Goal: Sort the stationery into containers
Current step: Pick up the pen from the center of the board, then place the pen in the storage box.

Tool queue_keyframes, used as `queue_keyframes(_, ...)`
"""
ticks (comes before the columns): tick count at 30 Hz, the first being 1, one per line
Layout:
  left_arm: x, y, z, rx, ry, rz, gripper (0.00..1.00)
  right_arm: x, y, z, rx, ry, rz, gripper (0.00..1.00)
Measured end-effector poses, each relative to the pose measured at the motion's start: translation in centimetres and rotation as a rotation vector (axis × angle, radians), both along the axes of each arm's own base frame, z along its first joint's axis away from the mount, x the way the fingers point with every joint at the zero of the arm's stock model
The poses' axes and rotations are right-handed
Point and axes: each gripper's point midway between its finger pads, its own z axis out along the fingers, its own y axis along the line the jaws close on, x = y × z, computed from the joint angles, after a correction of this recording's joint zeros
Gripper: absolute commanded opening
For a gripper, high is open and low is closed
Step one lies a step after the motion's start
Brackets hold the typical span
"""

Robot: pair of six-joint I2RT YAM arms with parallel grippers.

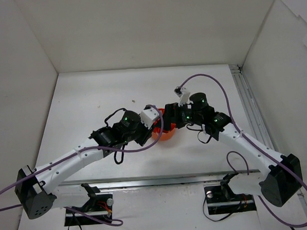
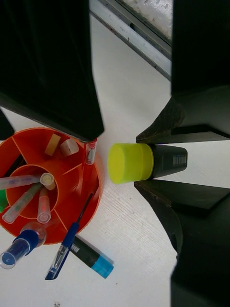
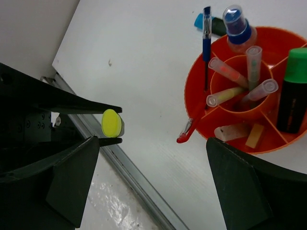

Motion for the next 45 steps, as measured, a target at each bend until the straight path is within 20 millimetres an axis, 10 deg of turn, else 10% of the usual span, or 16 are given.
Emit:
queue_keyframes(15,0.2,-0.6,-0.1,0.026,-0.017,-0.026,0.00,-1.7,2.0,-1.9,0.013,0.125,0.068,0.87)
queue_keyframes(22,0.4,-0.9,-0.2,0.028,-0.015,-0.027,0.00,-1.2,3.4,-2.0,0.056,0.140,0.080,0.70)
queue_keyframes(35,1.0,-0.8,-0.1,0.033,-0.030,-0.005,0.02,-1.7,4.8,-2.2,0.077,0.158,0.112,0.00)
queue_keyframes(42,1.6,-1.2,0.7,0.021,-0.045,0.015,0.71,-0.8,3.4,-1.6,0.028,0.077,0.038,0.00)
queue_keyframes(43,1.8,-1.1,0.9,0.017,-0.051,0.030,0.99,-0.5,2.8,-1.4,0.007,0.052,0.009,0.00)
queue_keyframes(45,2.1,-0.6,1.2,0.014,-0.062,0.072,1.00,0.2,1.4,-0.9,-0.028,0.001,-0.049,0.00)
